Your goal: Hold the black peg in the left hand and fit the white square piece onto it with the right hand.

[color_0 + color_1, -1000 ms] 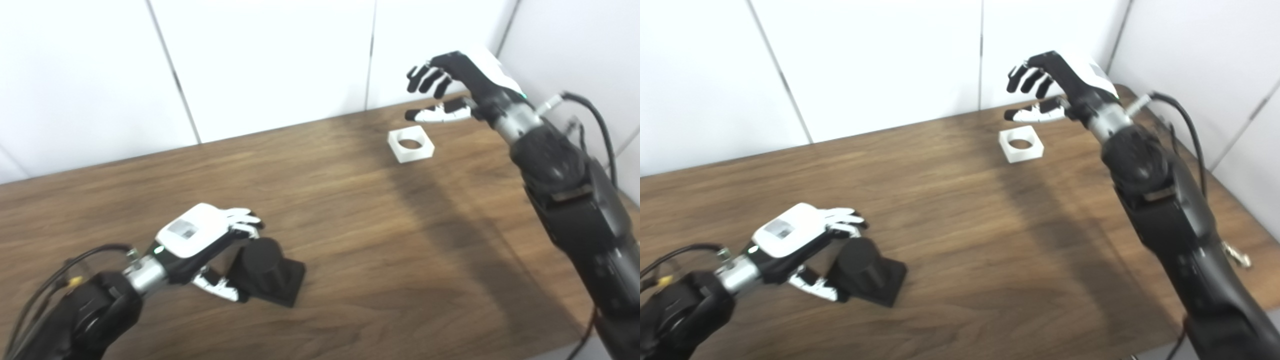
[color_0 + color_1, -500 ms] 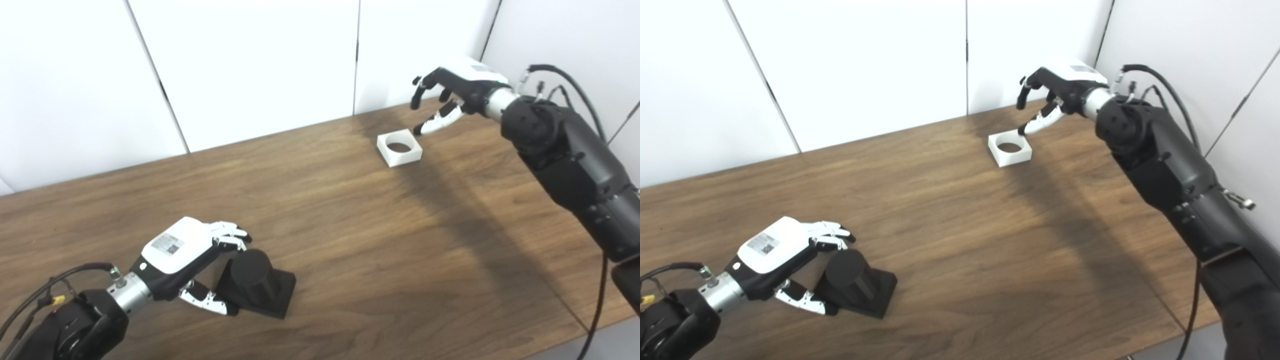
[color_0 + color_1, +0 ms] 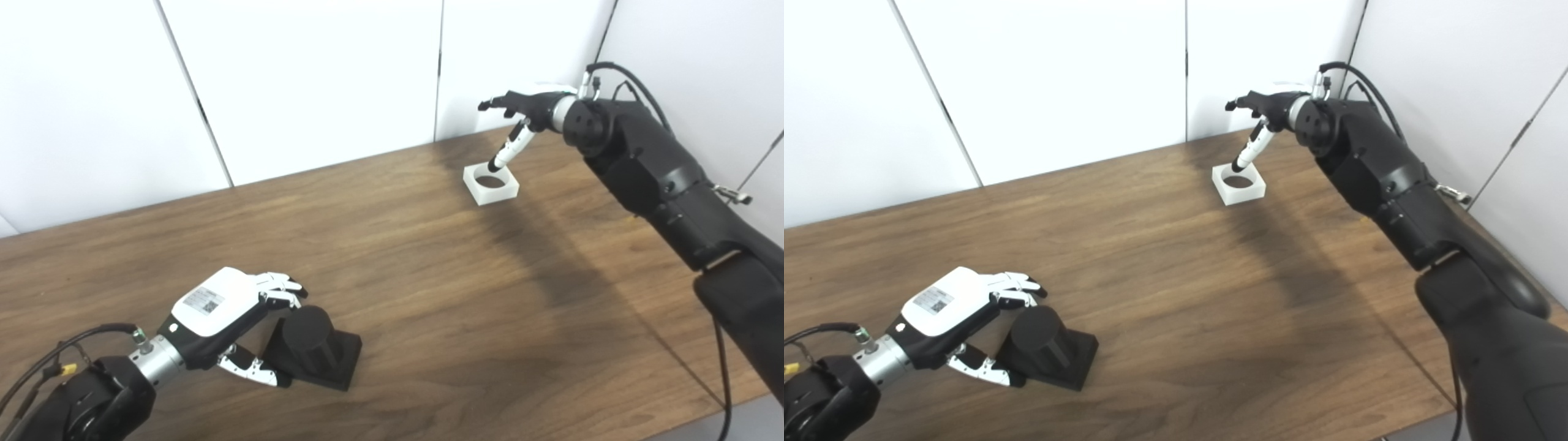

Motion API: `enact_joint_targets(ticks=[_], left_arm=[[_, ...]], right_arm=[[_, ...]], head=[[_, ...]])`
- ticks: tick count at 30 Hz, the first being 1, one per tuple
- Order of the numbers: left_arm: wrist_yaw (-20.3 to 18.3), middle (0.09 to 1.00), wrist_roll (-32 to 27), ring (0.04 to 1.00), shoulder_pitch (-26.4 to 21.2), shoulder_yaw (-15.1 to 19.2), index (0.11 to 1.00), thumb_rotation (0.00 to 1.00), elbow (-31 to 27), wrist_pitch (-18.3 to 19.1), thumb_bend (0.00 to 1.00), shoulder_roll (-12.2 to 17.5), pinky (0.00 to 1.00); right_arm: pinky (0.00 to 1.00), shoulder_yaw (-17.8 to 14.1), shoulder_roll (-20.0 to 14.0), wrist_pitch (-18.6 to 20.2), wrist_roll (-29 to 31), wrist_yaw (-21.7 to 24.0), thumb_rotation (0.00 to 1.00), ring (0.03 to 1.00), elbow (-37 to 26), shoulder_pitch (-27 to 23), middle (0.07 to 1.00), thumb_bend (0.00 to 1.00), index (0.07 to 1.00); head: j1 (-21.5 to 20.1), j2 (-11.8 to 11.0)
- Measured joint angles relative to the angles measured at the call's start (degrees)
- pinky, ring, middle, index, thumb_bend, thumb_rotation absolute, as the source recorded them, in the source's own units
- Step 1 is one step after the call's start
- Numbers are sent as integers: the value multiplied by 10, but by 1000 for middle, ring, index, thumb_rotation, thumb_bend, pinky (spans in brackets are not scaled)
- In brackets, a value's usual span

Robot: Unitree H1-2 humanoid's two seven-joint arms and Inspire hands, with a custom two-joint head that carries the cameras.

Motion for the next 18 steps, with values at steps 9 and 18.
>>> enact_joint_targets(ticks=[9, 18], left_arm=[[-13, 812, 0, 853, 11, 13, 489, 57, -10, 2, 524, 0, 685], [-24, 809, -3, 849, 13, 18, 488, 58, -14, 3, 524, 0, 683]], right_arm=[[848, 9, 3, 27, 12, 56, 103, 989, 23, -19, 1000, 740, 973], [849, 30, 2, 34, 36, 135, 167, 985, 30, -44, 1000, 767, 974]], head=[[8, 4], [8, 4]])
